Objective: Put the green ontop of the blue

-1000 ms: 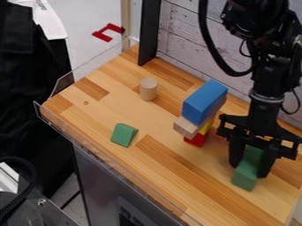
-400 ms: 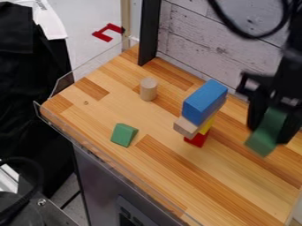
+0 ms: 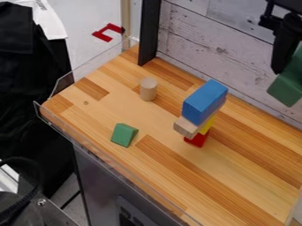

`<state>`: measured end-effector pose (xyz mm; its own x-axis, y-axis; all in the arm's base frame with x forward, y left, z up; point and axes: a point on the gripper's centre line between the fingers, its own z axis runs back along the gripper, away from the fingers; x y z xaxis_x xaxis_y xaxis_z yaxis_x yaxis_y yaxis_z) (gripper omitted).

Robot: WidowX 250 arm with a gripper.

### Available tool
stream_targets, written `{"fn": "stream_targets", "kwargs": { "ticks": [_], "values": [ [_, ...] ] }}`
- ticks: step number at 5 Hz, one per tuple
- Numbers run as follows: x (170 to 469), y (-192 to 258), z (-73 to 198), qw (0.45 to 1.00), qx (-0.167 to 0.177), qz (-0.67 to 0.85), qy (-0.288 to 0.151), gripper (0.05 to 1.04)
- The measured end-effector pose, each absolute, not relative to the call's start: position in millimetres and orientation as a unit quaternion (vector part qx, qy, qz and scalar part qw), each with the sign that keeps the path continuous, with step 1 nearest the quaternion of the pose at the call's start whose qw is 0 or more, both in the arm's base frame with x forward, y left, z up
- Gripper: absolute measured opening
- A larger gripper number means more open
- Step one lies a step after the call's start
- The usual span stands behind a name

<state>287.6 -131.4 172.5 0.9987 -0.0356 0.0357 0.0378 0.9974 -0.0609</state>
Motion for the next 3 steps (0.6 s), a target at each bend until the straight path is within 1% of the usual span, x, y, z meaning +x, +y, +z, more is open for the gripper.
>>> {"fn": "stream_targets", "kwargs": {
  "ticks": [1, 3],
  "values": [
    [290, -96, 175, 0.999, -0.042, 0.01, -0.002, 0.513],
    [280, -64, 158, 0.997, -0.063, 0.008, 0.032, 0.513]
  ]
}}
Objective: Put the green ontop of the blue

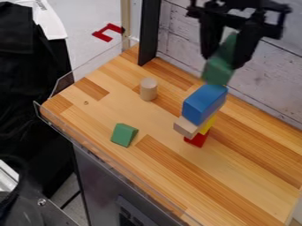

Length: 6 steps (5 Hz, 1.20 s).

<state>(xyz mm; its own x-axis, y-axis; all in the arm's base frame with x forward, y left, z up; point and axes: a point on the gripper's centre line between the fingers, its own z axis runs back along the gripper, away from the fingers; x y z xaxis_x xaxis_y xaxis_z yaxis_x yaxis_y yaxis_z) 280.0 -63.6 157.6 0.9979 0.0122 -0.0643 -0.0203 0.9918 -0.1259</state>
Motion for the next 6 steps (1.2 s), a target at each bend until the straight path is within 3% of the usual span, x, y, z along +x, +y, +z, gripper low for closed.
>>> {"fn": "stream_targets", "kwargs": {
  "ticks": [6],
  "values": [
    [279, -47, 142, 0.992, -0.091, -0.076, 0.047, 0.513]
  ]
}}
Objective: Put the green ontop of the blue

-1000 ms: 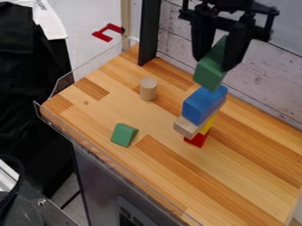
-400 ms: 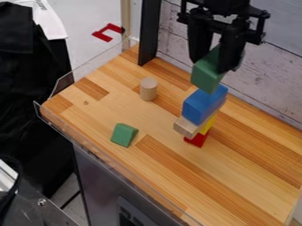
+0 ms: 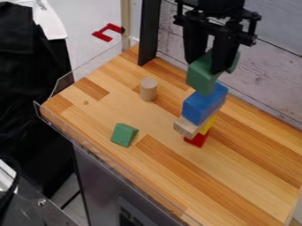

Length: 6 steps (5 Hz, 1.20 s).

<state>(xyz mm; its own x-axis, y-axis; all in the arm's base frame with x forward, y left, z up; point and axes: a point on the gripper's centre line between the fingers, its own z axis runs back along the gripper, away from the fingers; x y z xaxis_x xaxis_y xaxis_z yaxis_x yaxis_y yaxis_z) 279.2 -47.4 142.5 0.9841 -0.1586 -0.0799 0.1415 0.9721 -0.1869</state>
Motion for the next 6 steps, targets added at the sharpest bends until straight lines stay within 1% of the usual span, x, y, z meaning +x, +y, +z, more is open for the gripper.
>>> {"fn": "stream_targets", "kwargs": {
  "ticks": [1, 3, 4, 5, 6],
  "values": [
    [281, -43, 139, 0.992, -0.095, -0.07, 0.047, 0.513],
    [285, -46, 117, 0.989, -0.109, -0.067, 0.074, 0.513],
    [285, -50, 115, 0.989, -0.108, -0.072, 0.077, 0.513],
    [285, -50, 115, 0.989, -0.107, -0.07, 0.076, 0.582],
    [285, -49, 115, 0.99, -0.105, -0.06, 0.077, 0.869]
  ]
}}
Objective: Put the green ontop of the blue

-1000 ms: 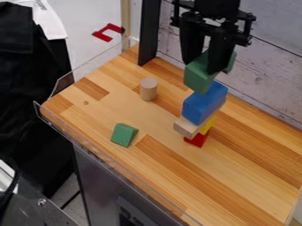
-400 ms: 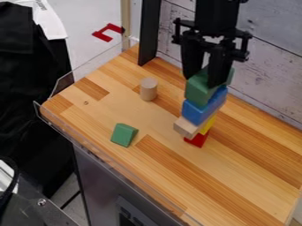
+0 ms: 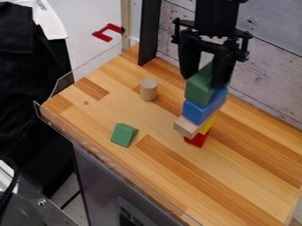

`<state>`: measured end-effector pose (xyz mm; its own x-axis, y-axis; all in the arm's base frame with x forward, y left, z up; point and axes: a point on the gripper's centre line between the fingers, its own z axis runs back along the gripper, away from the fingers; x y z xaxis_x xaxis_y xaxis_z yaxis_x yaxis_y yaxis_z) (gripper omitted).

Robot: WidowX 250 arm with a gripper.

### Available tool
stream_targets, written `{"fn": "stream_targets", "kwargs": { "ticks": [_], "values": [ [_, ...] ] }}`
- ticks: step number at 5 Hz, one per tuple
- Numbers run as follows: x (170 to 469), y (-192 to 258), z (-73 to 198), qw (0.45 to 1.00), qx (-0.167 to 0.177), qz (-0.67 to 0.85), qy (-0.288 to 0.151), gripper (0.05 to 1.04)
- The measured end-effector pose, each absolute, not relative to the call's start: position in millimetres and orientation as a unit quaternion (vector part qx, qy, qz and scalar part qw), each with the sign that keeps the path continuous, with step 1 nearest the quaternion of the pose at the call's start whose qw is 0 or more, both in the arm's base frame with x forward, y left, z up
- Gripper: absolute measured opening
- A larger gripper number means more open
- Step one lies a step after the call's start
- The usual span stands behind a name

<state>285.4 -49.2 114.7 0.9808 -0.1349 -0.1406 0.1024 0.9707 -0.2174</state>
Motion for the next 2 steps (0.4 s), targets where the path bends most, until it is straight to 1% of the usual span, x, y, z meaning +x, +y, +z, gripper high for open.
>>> {"fn": "stream_targets", "kwargs": {
  "ticks": [1, 2],
  "values": [
    [286.1, -47.3, 114.7, 0.99, -0.105, -0.044, 0.077, 1.009],
    [285.3, -45.5, 119.8, 0.991, -0.1, -0.033, 0.08, 1.002]
  ]
}}
